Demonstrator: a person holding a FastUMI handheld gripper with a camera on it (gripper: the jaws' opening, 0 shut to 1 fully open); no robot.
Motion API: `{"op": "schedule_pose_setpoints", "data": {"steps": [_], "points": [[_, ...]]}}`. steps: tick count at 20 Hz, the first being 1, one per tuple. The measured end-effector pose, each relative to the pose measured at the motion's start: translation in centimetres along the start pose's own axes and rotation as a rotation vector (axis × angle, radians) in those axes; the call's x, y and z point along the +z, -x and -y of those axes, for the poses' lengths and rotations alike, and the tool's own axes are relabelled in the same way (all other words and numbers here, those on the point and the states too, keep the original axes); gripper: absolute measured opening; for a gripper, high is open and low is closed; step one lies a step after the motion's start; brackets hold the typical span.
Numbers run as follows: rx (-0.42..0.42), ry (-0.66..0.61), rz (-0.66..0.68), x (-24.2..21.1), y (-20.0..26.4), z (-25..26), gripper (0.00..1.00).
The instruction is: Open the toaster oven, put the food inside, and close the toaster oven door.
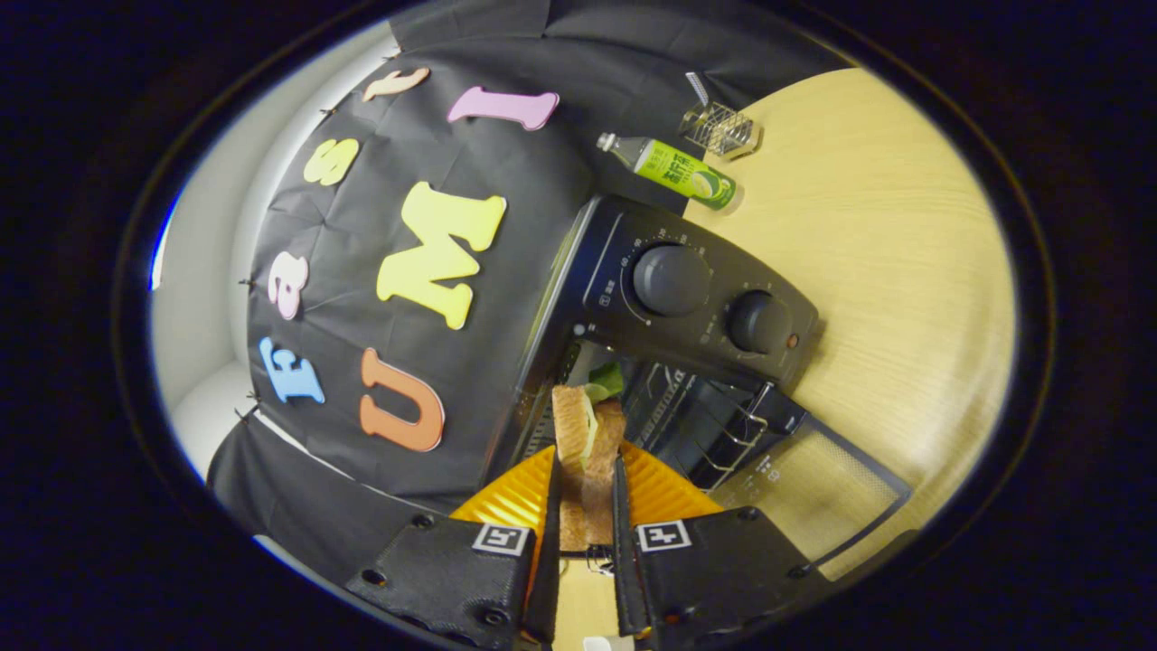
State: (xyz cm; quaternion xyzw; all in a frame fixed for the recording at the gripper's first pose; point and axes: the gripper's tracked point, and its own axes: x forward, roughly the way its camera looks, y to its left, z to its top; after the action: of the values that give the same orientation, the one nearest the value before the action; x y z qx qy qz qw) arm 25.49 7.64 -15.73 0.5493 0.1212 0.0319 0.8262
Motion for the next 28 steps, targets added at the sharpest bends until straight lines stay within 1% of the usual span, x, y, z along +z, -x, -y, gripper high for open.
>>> {"op": "schedule_pose_setpoints", "data": {"steps": [2,5,6,7,9,13,14,16,17,18,19,20,23,25,28], "points": [[-0.013,-0.033,0.040,0.7,-1.3,0.3,0.30],[-0.037,-0.054,0.084,1.1,-2.7,1.0,0.33],[-0.024,-0.064,0.106,1.3,-2.9,0.8,0.34],[-0.029,-0.073,0.122,1.5,-3.4,0.7,0.36],[-0.048,-0.039,0.125,1.4,-3.5,1.0,0.42],[-0.089,0.058,0.054,0.1,-3.8,1.9,0.60],[-0.097,0.091,0.014,-0.9,-3.9,2.0,0.71],[-0.114,0.179,-0.090,-3.0,-3.1,2.1,0.85],[-0.117,0.236,-0.106,-3.3,-2.4,1.8,0.92],[-0.134,0.301,-0.134,-3.8,-2.1,1.9,0.92],[-0.143,0.347,-0.168,-4.2,-1.8,1.9,0.95],[-0.155,0.377,-0.210,-4.9,-1.2,1.9,0.98],[-0.143,0.433,-0.306,-6.6,0.9,0.8,0.98],[-0.112,0.495,-0.315,-7.0,2.6,-0.6,0.98],[-0.071,0.608,-0.296,-7.0,5.2,-2.5,0.98]]}}
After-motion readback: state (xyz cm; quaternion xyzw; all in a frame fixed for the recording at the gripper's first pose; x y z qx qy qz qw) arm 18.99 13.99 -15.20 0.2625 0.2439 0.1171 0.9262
